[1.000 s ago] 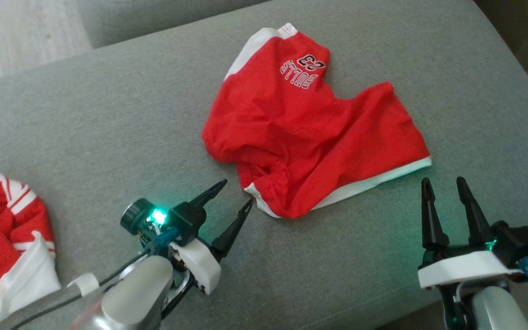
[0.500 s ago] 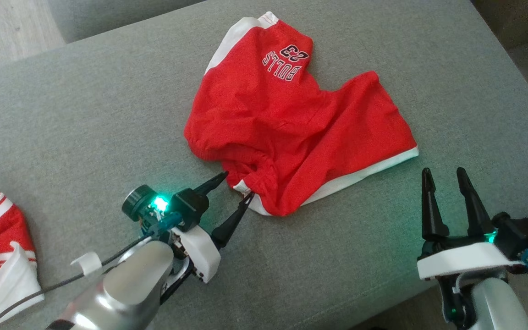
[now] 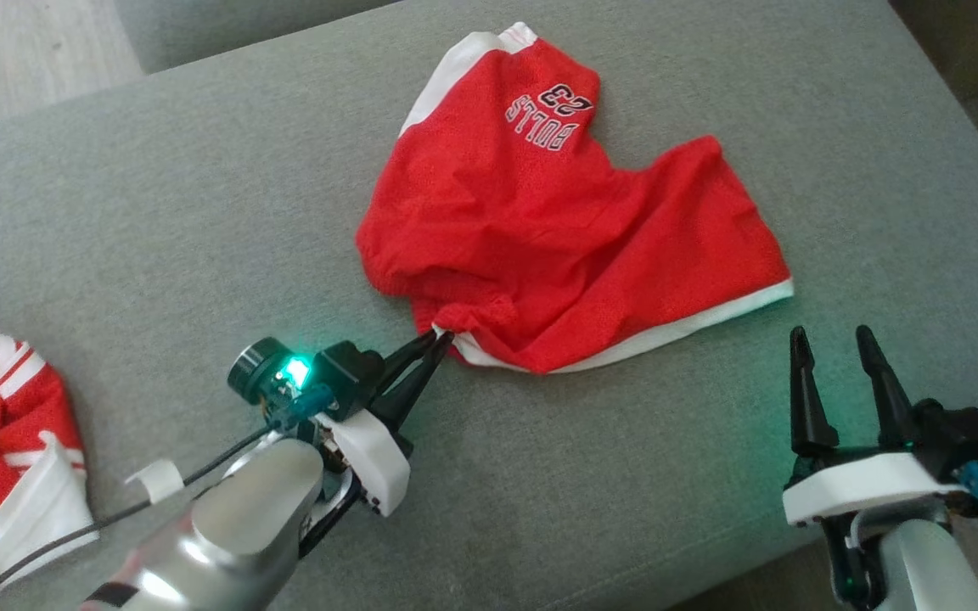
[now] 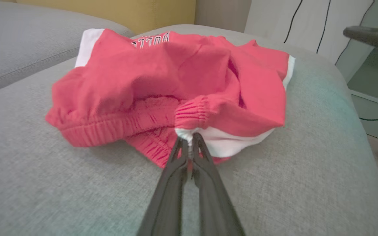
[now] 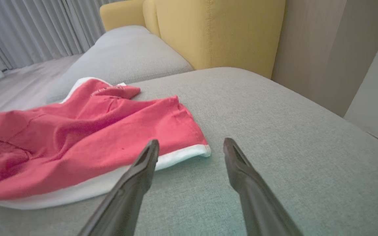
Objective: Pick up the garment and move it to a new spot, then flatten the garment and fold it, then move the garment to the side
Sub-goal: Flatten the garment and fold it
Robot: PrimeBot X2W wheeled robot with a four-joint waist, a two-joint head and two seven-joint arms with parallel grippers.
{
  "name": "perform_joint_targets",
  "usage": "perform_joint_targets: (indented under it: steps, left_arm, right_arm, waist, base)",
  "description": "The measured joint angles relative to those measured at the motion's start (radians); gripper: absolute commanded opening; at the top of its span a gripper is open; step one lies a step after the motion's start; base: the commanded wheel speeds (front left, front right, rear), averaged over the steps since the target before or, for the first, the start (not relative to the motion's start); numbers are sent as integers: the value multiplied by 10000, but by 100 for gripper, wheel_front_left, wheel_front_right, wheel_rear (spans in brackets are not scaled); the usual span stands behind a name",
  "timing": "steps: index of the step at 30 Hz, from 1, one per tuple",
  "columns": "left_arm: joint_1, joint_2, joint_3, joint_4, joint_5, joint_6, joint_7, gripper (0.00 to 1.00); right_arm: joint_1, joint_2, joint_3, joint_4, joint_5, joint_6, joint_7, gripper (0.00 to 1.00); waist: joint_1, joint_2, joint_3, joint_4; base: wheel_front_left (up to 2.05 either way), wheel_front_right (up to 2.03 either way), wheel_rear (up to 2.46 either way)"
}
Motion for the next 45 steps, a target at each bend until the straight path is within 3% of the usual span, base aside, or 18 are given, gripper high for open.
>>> perform_joint_targets:
  steps: [7, 16, 20, 28, 45]
  left_arm:
    - [30, -10, 274, -435, 50, 117, -13, 0]
    - [275, -13, 537, -918, 209, 278, -13, 0]
    - [362, -8, 660, -1062, 385, 280, -13, 0]
    - [360, 10, 725, -1097, 399, 280, -13, 0]
    - [360, -4, 711, -1083, 462, 263, -15, 0]
  right_arm:
    - [-846, 4, -892, 1494, -1181, 0, 36, 100]
    - [-1929, 2, -1561, 3110, -1636, 0, 150, 100]
    - [-2637, -2, -1933, 4303, -963, 0, 347, 100]
    - [-3442, -2, -1870, 5636, -838, 0, 247, 100]
    - [-4146, -50, -2178, 6752, -1639, 0, -71, 100]
  waist:
    - [0, 0, 63, 389]
    - [0, 0, 54, 650]
    - [0, 0, 103, 764]
    - [0, 0, 251, 945]
    - [0, 0, 254, 1111]
  base:
    - [0, 0, 0]
    - [0, 0, 0]
    - [0, 0, 0]
    - [0, 0, 0]
    - [0, 0, 0]
